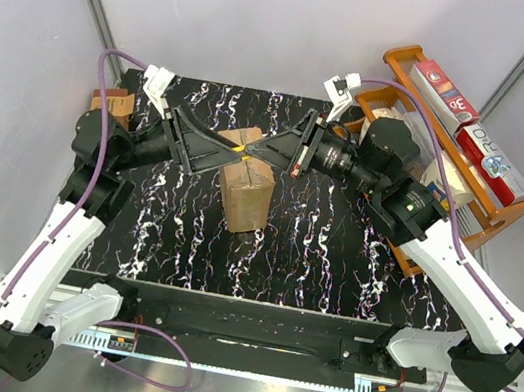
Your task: Unpack the express box
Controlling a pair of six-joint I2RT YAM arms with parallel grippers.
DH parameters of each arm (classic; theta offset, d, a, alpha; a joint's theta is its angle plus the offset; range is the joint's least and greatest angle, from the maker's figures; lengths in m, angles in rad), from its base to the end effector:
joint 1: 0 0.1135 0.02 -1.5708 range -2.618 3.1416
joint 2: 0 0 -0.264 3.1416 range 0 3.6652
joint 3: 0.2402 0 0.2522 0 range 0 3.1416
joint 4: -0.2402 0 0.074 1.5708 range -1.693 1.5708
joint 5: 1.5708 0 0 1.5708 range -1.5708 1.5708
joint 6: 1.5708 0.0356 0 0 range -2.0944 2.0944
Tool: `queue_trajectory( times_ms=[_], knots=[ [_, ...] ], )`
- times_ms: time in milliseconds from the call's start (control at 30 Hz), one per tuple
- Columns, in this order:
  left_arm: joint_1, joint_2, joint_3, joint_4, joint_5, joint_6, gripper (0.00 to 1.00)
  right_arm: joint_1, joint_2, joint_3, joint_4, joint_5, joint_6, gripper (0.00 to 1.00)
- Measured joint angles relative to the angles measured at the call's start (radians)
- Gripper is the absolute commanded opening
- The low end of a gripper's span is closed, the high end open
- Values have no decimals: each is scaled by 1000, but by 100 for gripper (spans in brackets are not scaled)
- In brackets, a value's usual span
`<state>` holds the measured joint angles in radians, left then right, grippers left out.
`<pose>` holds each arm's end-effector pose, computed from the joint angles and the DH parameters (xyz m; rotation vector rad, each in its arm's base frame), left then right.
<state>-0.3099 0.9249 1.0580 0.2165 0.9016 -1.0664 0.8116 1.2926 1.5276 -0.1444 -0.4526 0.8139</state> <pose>0.1688 -0.0834 0.4492 0.3553 1.5389 -1.6645 0.1796 0.2119 0.4923 -0.4202 1.6748 1.5963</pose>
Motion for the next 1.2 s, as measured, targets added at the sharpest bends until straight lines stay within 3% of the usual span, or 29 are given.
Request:
queue_trajectory(
  times_ms=[133, 300, 500, 933, 1200],
  knots=[
    [13, 1, 40, -195, -76, 124, 95, 0, -8, 0, -82, 78, -50, 0],
    [27, 14, 133, -484, -295, 296, 96, 0, -26, 0, -178, 203, -134, 0],
    [43, 77, 152, -681, -512, 404, 96, 0, -11, 4, -249, 337, -252, 0],
    [47, 280, 130, -693, -651, 468, 95, 0, 187, 44, -257, 473, -443, 0],
    [50, 408, 125, -619, -655, 468, 88, 0, 249, 87, -233, 513, -504, 0]
  ],
)
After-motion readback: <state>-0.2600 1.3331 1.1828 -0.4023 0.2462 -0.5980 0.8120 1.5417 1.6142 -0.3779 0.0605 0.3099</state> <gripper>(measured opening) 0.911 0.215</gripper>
